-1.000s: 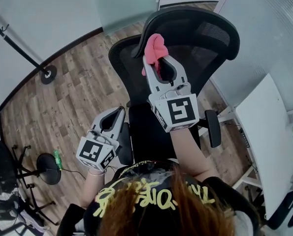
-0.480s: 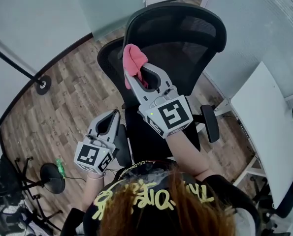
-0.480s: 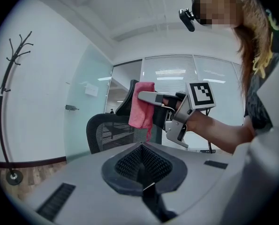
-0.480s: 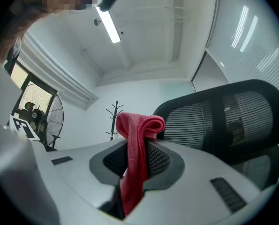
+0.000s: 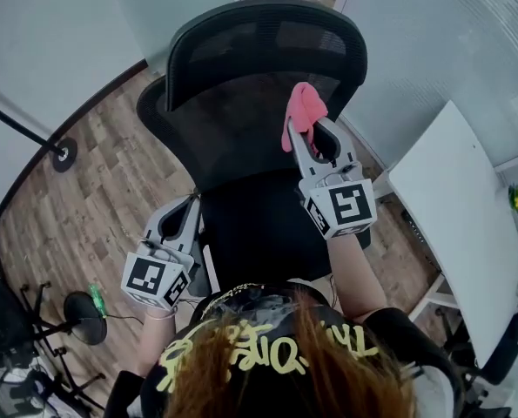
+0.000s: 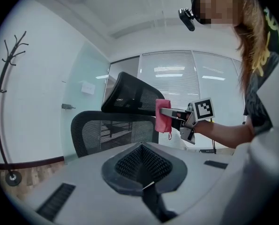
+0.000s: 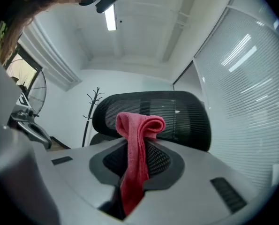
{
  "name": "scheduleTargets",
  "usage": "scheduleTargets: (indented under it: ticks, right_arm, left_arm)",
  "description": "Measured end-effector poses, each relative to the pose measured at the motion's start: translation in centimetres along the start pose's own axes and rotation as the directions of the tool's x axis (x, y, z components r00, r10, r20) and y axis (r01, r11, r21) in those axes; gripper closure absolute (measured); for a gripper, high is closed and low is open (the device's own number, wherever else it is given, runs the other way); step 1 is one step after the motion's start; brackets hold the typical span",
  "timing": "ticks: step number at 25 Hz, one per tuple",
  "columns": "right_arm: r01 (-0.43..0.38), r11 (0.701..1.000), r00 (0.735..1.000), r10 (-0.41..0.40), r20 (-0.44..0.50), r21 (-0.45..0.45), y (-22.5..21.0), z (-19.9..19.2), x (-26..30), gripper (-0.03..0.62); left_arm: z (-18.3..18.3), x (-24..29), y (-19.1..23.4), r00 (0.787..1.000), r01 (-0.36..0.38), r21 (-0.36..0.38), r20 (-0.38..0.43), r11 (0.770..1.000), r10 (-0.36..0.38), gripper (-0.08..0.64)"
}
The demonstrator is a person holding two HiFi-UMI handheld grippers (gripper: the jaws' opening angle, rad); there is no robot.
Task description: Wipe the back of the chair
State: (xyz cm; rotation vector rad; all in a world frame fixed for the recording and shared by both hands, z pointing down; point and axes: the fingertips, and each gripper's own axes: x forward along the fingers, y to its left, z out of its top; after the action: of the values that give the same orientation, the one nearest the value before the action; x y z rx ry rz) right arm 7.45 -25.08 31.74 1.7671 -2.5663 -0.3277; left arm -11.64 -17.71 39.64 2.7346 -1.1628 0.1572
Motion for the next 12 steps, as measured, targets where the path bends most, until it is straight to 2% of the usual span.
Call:
scheduleTargets:
  ticks: [3, 6, 8, 12]
  right_arm:
    - [0.061, 0.994, 0.998, -0.063, -0.027, -0.086, -4.3, -0.8, -1.6, 0.518]
    - [0.104, 0.971, 0.993, -0.115, -0.037, -0.214, -7.8, -0.8, -3.0, 0.518]
    - [0.120, 0.951, 0.989, -0.138, -0.043, -0.286, -9.4, -0.7, -3.5, 0.518]
    - [0.114, 0.925, 0.989, -0.140, -0.046, -0.363, -11.2, -1.0, -3.2, 0.518]
  left_arm:
    - [0.1, 1.2, -1.4, 1.000, 0.000, 0.015, -0.003, 1.000, 0.000, 0.569]
    - [-0.1, 2.2, -2.8, 1.000, -0.009, 0.009, -0.009, 1.000, 0.009, 0.569]
    - [-0.3, 2.4, -3.4, 1.000, -0.020, 0.005, -0.013, 1.000, 0.021, 0.569]
    - [-0.8, 2.7, -4.2, 0.999, -0.048, -0.002, -0.024, 0.999, 0.048, 0.569]
